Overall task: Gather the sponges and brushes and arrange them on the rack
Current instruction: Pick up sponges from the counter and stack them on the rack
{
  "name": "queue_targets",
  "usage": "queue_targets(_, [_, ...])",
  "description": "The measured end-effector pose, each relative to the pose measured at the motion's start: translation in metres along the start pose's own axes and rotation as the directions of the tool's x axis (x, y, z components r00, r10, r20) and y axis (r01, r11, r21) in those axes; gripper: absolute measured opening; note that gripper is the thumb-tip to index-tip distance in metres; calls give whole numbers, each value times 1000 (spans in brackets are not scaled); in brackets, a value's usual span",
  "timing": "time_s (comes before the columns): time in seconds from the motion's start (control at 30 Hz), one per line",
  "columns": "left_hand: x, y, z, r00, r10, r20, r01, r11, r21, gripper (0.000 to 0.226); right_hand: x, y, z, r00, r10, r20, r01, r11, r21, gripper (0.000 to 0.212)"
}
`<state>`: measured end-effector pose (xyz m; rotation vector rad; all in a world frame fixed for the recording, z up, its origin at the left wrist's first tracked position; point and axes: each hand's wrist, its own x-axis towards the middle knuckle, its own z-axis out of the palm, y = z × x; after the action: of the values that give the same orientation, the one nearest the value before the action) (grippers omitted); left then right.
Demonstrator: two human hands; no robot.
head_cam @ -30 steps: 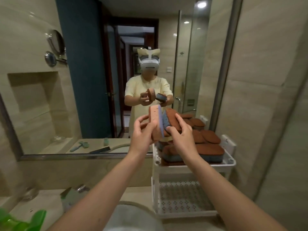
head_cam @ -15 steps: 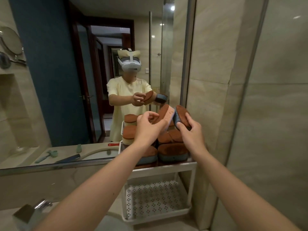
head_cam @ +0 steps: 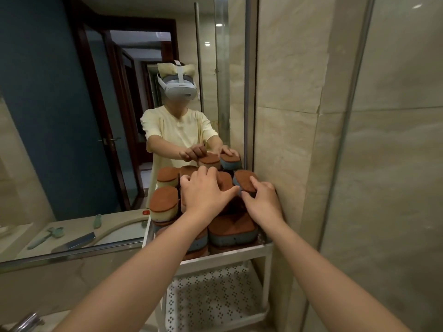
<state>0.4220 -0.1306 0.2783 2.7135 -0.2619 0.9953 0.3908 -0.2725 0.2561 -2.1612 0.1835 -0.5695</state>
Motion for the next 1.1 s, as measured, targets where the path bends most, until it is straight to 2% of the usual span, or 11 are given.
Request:
queue_targets(0.33, [7, 2, 19, 998, -4, 59, -4, 991, 136, 84, 8, 5, 9, 1000, 10, 21, -7, 987, -162, 57])
queue_targets(0.53, [-1, -2, 21, 993, 11, 115, -24, 993, 116, 84, 6, 6, 16, 998, 14, 64, 1, 976, -220, 58])
queue_targets(0.63, [-6, -6, 19, 991, 39, 126, -54, 991, 120, 70, 5, 6, 17, 996, 14, 90, 12, 960, -278, 58])
queue_targets(0.87, [-14, -15, -5, 997, 25, 71, -22, 999, -39, 38, -4, -2, 11, 992, -48, 119, 79, 960, -268, 67])
queue_targets(1.0, [-28, -31, -28, 1000, -29, 11, 31, 966, -256, 17, -24, -14, 8, 984, -175, 28, 177, 979, -99, 56])
queue_targets(1.1, [-47, -46, -48, 996, -82, -29, 63, 911, -408, 12, -46, -30, 12, 960, -277, -33, 277, 960, 25, 49])
